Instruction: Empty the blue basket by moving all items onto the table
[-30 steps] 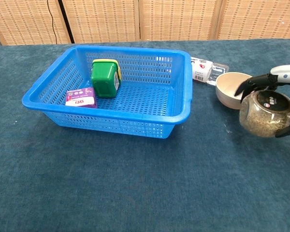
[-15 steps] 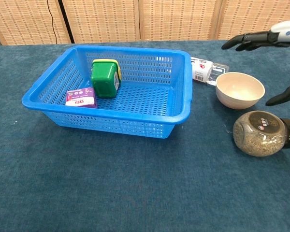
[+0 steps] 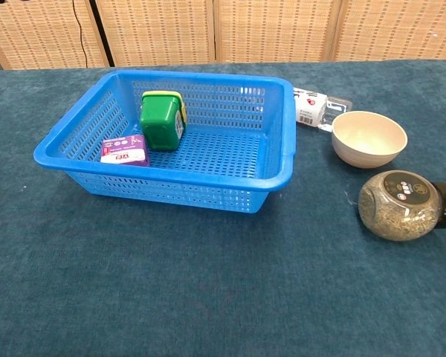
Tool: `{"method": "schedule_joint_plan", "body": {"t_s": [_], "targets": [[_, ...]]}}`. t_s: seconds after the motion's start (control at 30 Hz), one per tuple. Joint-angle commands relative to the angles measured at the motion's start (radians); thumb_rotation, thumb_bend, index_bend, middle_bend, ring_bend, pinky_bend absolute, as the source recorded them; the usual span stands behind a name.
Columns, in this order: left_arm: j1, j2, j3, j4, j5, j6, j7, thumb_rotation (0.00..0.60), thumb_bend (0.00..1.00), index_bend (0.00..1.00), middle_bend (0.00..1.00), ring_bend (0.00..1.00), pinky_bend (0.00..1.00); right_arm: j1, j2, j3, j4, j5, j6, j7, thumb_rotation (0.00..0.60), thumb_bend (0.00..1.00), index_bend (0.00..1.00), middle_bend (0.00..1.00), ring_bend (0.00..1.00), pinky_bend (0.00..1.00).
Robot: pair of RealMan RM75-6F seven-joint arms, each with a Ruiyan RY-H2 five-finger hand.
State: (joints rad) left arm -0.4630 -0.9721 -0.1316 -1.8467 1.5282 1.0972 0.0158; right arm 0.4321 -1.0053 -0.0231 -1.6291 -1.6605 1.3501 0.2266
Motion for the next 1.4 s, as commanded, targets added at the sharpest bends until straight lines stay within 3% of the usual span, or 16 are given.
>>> {"method": "schedule_joint_plan", "body": {"t_s": [0.03,0.27,0.6,1.07,1.27,1.4], "targets": [[-0.100,-0.058,-0.054,0.006,-0.045,-0.097,0.069,0.600,0.05,0.00,0.00,0.00,0.00,-0.092,-0.043,0.004,0.075,0.028,0.105,-0.007,0.600,0.00,0.00,0.00,0.00,0.00],[-0.232,-0.204,-0.104,0.094,-0.216,-0.213,0.241,0.600,0.05,0.00,0.00,0.00,0.00,-0.204,-0.097,0.000,0.161,0.079,0.210,0.077,0.600,0.00,0.00,0.00,0.00,0.00],[-0.345,-0.378,-0.112,0.270,-0.480,-0.268,0.401,0.600,0.05,0.00,0.00,0.00,0.00,-0.229,-0.125,0.021,0.255,0.069,0.232,0.128,0.600,0.00,0.00,0.00,0.00,0.00],[-0.433,-0.576,-0.088,0.521,-0.544,-0.329,0.378,0.600,0.05,0.00,0.00,0.00,0.01,-0.233,-0.131,0.049,0.276,0.080,0.209,0.164,0.600,0.00,0.00,0.00,0.00,0.00],[-0.465,-0.642,-0.088,0.604,-0.571,-0.355,0.371,0.600,0.05,0.00,0.00,0.00,0.07,-0.230,-0.135,0.057,0.283,0.087,0.188,0.168,0.600,0.00,0.00,0.00,0.00,0.00],[-0.482,-0.679,-0.083,0.648,-0.580,-0.361,0.374,0.600,0.05,0.03,0.01,0.03,0.17,-0.229,-0.137,0.062,0.289,0.092,0.175,0.176,0.600,0.00,0.00,0.00,0.00,0.00]]}}
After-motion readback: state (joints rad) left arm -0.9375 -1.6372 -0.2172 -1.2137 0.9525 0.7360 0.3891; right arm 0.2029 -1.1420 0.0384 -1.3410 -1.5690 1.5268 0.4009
